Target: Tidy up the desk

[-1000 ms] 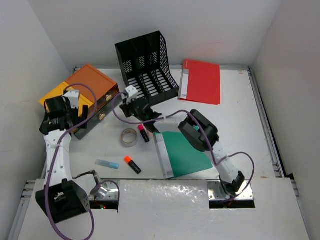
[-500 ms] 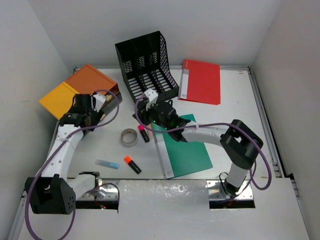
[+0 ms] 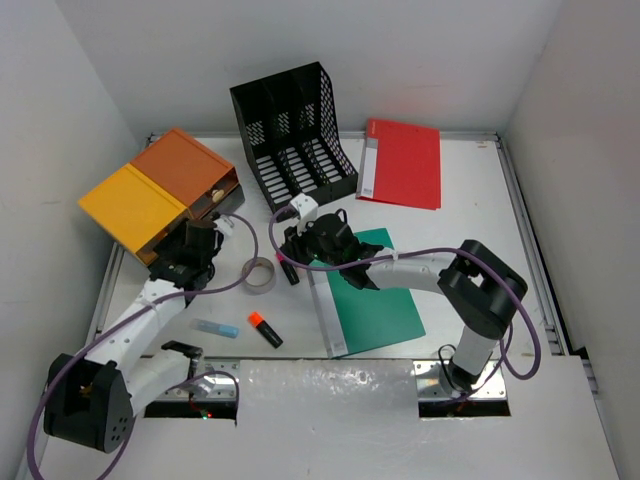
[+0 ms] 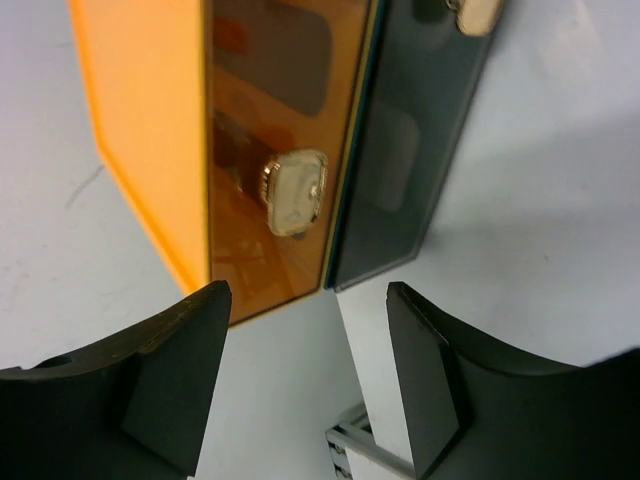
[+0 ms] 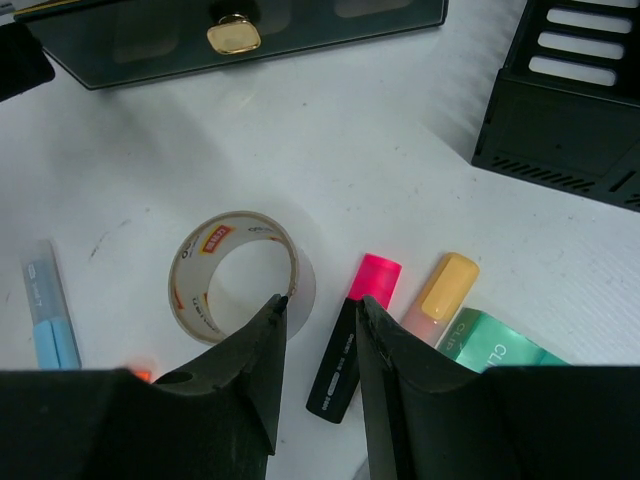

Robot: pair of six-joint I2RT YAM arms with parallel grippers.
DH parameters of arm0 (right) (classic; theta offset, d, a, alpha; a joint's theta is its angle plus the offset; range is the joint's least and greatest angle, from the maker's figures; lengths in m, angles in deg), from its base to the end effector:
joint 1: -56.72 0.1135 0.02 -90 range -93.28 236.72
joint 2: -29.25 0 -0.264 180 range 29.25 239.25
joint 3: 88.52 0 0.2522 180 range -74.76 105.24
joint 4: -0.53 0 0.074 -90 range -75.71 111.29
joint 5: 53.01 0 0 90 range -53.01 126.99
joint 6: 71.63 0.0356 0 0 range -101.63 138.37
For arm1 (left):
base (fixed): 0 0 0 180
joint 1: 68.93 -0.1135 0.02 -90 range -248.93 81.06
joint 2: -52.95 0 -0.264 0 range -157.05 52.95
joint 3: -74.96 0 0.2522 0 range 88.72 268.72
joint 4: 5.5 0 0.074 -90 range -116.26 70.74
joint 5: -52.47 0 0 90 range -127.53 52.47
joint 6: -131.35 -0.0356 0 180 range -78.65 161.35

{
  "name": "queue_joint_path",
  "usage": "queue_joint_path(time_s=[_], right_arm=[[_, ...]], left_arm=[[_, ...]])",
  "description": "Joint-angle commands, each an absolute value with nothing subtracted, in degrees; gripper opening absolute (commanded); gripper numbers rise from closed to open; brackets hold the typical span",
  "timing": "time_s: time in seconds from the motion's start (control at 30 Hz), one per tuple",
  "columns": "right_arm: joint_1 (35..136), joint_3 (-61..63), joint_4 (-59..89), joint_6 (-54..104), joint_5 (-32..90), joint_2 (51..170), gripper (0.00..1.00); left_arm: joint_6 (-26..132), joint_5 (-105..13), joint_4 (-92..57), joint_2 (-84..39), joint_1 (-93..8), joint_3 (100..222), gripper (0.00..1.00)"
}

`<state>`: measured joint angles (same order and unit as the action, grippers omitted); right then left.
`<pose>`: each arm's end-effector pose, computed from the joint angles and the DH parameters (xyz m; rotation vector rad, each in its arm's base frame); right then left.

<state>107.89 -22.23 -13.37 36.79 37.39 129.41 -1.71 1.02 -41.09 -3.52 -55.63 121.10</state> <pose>0.2378 0.2951 0.1954 -0.5604 1.9245 0.7956 0.1931 -0.0228 0.2152 0.8219 2.2432 1.0454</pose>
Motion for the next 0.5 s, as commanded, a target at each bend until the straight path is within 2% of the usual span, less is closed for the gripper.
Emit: queue_joint_path(time_s=[0.0, 0.17, 0.33, 0.47], right_arm=[[107.87, -20.36, -14.89, 36.74, 37.16, 128.66, 0.33], [107.87, -19.66, -14.28, 37.18, 35.67, 130.06, 0.33], [107.87, -19.04, -13.58, 37.18, 35.84, 130.59, 0.33], [107.87, -18.95, -13.75, 37.09, 36.19, 130.77, 0.33]], left_arm=[[-5.31, 7.37, -27.63, -2.33, -53.73, 118.70, 0.62], [-6.81, 8.35, -20.94, -2.51, -52.24, 115.09, 0.60], [-9.44, 9.75, -13.22, -3.38, -51.88, 111.32, 0.52], [-11.11, 9.76, -9.51, -4.88, -51.80, 109.73, 0.52]])
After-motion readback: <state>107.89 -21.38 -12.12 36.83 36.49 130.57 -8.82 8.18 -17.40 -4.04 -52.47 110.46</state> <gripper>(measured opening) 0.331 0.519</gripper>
